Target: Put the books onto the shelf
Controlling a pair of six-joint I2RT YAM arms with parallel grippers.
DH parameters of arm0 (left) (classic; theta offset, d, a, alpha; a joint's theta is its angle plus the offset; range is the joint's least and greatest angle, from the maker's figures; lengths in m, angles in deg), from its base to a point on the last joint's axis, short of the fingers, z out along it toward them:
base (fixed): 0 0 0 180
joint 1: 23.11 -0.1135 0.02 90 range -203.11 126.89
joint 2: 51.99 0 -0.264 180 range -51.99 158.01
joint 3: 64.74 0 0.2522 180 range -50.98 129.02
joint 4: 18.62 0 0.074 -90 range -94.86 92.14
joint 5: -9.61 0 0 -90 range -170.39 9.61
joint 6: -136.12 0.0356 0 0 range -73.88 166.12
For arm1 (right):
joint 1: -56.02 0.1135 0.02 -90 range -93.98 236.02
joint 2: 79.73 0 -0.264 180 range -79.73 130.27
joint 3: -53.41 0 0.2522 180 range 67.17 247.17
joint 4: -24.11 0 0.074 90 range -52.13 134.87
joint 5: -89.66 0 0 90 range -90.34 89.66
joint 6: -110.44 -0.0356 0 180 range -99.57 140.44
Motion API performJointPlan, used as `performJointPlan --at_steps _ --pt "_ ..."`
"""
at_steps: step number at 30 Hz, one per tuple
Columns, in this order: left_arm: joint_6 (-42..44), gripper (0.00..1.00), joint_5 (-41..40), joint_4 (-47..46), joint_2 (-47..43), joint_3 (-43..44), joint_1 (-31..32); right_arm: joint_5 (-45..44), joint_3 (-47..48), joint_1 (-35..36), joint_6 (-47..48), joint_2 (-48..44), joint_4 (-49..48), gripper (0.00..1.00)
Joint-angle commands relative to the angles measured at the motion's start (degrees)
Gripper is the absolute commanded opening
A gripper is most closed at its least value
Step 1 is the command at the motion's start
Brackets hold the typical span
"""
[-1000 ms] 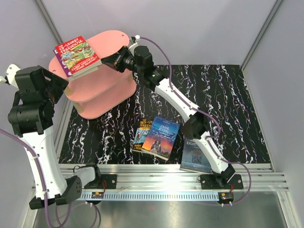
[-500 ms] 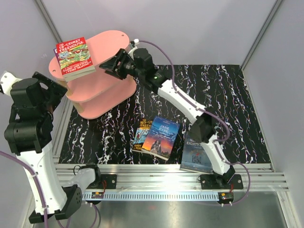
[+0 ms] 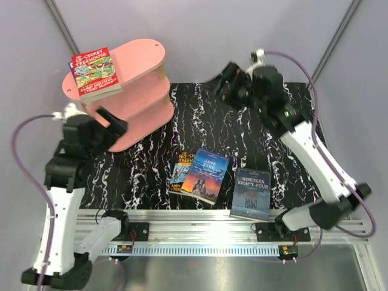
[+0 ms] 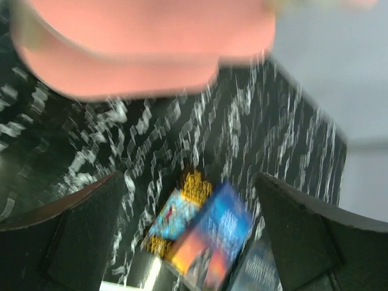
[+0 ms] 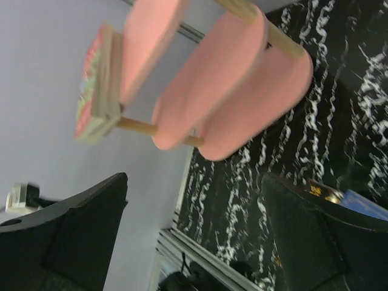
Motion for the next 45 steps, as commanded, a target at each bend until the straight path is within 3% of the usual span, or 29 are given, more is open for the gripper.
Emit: performJointPlan --at_steps 1,4,6,13,22,29,35,38,41,45 --pt "-1.8 0.93 1.6 -11.9 -0.6 -11.3 14.3 -4.5 -17.7 0.7 3.4 -7.3 11.2 1.0" --pt "0.3 0.97 -0.9 -15.5 2.0 -16.4 26.1 -3.6 -29.7 -0.2 0.9 -12.4 14.0 1.0" --pt "3.0 0.99 3.1 -19.5 7.0 -20.2 28.8 -1.5 -33.4 -0.2 0.2 -12.5 16.0 1.0" --pt "9.1 0.99 11.1 -29.4 20.8 -22.2 29.3 7.5 -44.1 -0.2 -1.5 -8.2 9.4 1.0" --pt "13.4 0.99 22.3 -33.9 38.2 -19.4 31.1 13.0 -48.7 -0.2 -2.8 1.0 2.7 1.0" --pt "16.6 0.99 26.2 -35.3 45.0 -21.8 31.2 12.8 -48.9 -0.2 -2.2 6.9 1.5 0.99" --pt "16.1 0.99 39.0 -42.5 47.8 -24.3 31.7 14.1 -51.4 -0.2 -3.0 11.2 -2.8 0.97" --pt "13.3 0.99 51.8 -48.9 49.3 -25.8 31.7 15.4 -52.5 -0.2 -3.6 13.9 -6.0 0.91" --pt "13.2 0.99 54.1 -49.8 50.4 -26.1 32.4 16.4 -52.7 -0.3 -3.9 16.5 -8.8 0.84" --pt "14.2 0.99 55.6 -48.5 50.3 -26.8 32.5 17.0 -52.7 -0.3 -4.4 19.1 -11.6 0.53"
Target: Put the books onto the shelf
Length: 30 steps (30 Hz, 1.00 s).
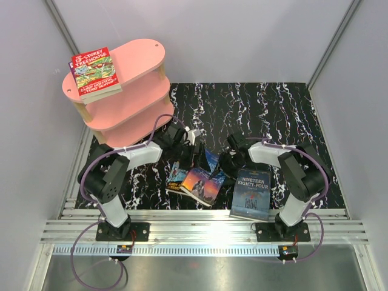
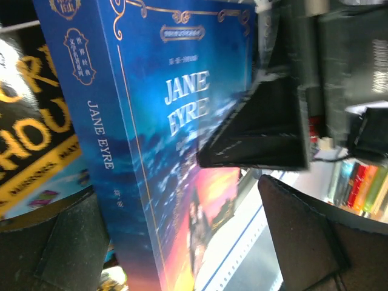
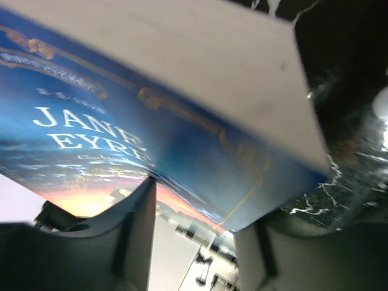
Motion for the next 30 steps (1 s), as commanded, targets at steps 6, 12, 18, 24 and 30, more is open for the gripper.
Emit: performJointPlan --at_steps 6,12,18,24,30 --pt "-0.9 0.79 8.0 1.8 -3.5 -4.0 1.9 -3.8 -3.5 1.2 0.0 8.2 -10.9 0.28" --pt "1.7 0.03 -2.3 12.7 -8.0 -1.6 2.0 -5.5 -3.9 1.1 1.4 4.9 -8.5 0.26" --pt "3.0 0.0 -8.8 23.1 -11.9 9.9 1.9 -9.0 -1.1 1.1 4.7 -3.9 0.3 0.27" --pt "5.1 0.0 -11.7 36.2 -13.1 36.7 -1.2 -16.3 5.4 1.1 8.1 -20.8 15.3 0.91" --pt "0.8 0.0 -0.6 36.0 -10.5 60.6 -17.4 -25.6 13.9 0.8 11.5 -32.5 29.5 1.0"
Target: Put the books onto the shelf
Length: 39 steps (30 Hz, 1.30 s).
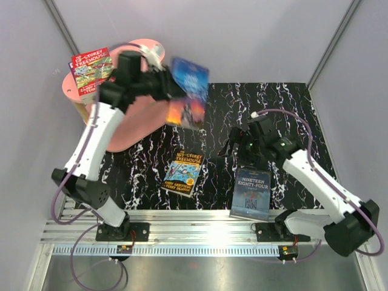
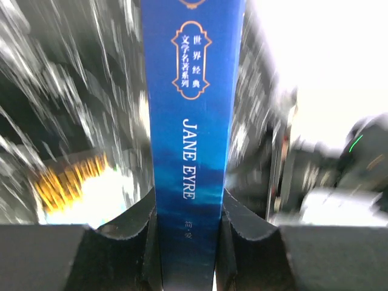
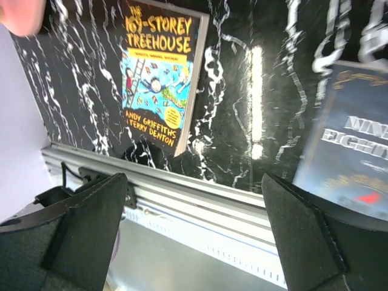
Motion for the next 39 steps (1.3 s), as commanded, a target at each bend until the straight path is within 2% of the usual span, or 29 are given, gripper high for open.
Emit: performJointPlan --at_steps 1,3,7,9,12,14,19,25,30,34,39 --pt "-5.8 0.0 9.5 -4.6 -4.5 10.8 -9.8 -9.1 4.4 -0.3 4.2 -5.0 12.1 1.0" --pt "-10.5 0.0 14.8 -13.7 -4.9 11.8 -15.7 -8.8 4.3 -0.3 5.0 -6.2 13.9 1.0" --pt "-22.8 0.0 17.5 -27.0 -5.5 14.4 -23.2 -6.7 1.2 -0.3 5.3 -8.8 14.5 1.0" --pt "-26.4 0.0 17.7 -31.4 -4.2 18.8 -27.7 -5.8 -1.2 -0.3 4.9 -9.7 13.9 1.0" --pt "-32.4 0.0 18.1 -32.3 -1.1 26.0 -33.7 -4.4 -3.2 -0.3 4.3 -11.0 12.9 1.0" --pt "-36.8 0.0 19.4 -33.7 -0.3 27.2 -38.2 -4.1 -3.2 -0.3 5.2 -11.0 13.0 1.0" --pt "-42.1 0.0 24.1 -31.9 -0.4 26.2 -48.1 -4.2 -2.7 -0.3 6.7 -10.3 12.7 1.0" --pt "-45.4 0.0 33.0 -26.1 3.4 27.1 -55.5 -3.1 -3.8 -0.3 7.2 -9.3 11.2 1.0" --pt "-47.0 0.0 37.5 -25.1 5.8 27.6 -58.0 -2.4 -4.2 -0.3 7.8 -8.0 10.2 1.0" --pt "-45.0 0.0 38.7 -23.0 7.2 27.5 -58.5 -1.8 -4.6 -0.3 8.0 -6.7 9.0 1.0" --pt "-36.3 0.02 38.7 -11.8 8.5 27.6 -58.6 -1.4 -4.5 -0.3 8.0 -5.6 8.4 1.0"
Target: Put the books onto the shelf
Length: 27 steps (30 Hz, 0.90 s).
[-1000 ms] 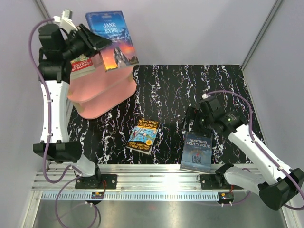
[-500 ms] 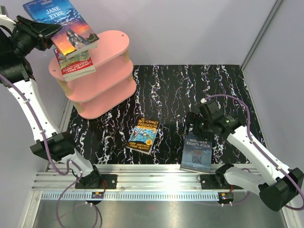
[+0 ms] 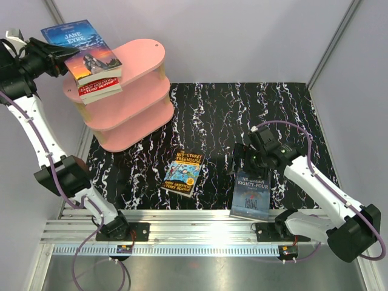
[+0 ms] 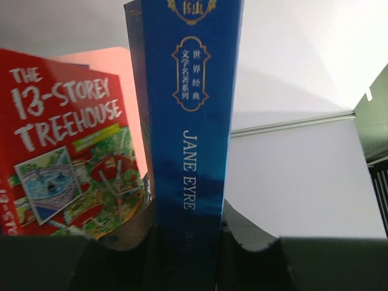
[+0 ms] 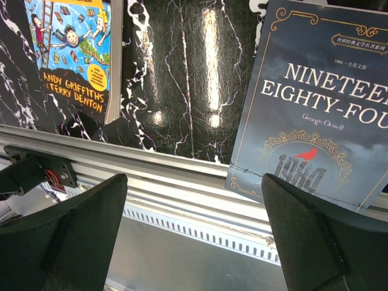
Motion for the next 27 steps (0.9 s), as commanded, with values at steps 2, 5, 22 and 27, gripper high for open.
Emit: performJointPlan --at_steps 2,5,22,27 --pt "6.3 0.19 4.7 8.9 -1.7 4.3 -0.5 1.1 0.0 -0.2 0.7 0.4 -2.5 0.99" --pt "11.0 0.43 2.8 14.6 -1.6 5.0 -1.0 1.1 0.1 -0.2 0.5 0.7 -2.7 1.0" --pt "23.6 0.72 -8.4 32.1 1.3 13.4 -4.3 1.9 -0.4 -0.2 1.3 1.4 -2.7 1.0" --pt "31.3 0.79 -15.0 40.1 1.3 15.7 -3.7 2.4 -0.4 -0.2 2.0 2.1 -2.8 1.0"
